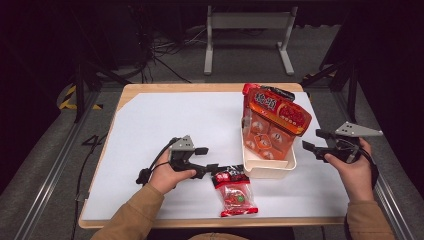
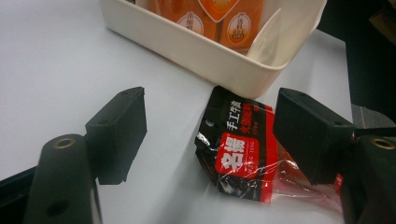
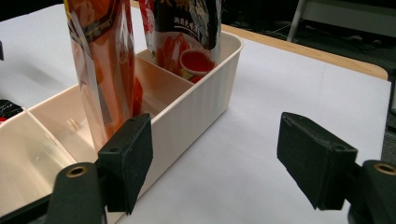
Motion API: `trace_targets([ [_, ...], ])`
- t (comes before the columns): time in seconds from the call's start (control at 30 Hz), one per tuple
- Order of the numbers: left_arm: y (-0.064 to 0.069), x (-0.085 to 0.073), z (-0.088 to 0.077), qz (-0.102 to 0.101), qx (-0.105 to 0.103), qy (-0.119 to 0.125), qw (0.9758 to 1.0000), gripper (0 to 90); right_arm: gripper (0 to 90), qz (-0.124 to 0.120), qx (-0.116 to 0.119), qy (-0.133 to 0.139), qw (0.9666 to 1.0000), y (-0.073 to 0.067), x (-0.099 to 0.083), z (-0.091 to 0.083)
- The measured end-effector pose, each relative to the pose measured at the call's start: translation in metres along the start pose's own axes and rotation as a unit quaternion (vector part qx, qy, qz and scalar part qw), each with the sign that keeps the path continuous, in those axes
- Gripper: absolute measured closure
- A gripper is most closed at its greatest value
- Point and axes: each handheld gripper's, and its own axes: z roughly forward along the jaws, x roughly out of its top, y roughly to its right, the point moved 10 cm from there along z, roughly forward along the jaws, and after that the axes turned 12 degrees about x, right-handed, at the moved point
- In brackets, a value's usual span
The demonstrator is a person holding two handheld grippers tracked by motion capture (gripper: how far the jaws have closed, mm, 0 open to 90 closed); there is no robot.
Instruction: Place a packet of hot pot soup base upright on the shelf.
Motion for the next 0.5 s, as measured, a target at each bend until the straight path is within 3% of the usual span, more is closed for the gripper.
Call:
trace_targets([
  [0.5, 0.003, -0.016, 0.018, -0.014, -0.011, -0.037, 0.9992, 32.8, 27.2, 0.001, 0.003, -0.004, 1.0000, -0.001, -0.002, 0.003],
])
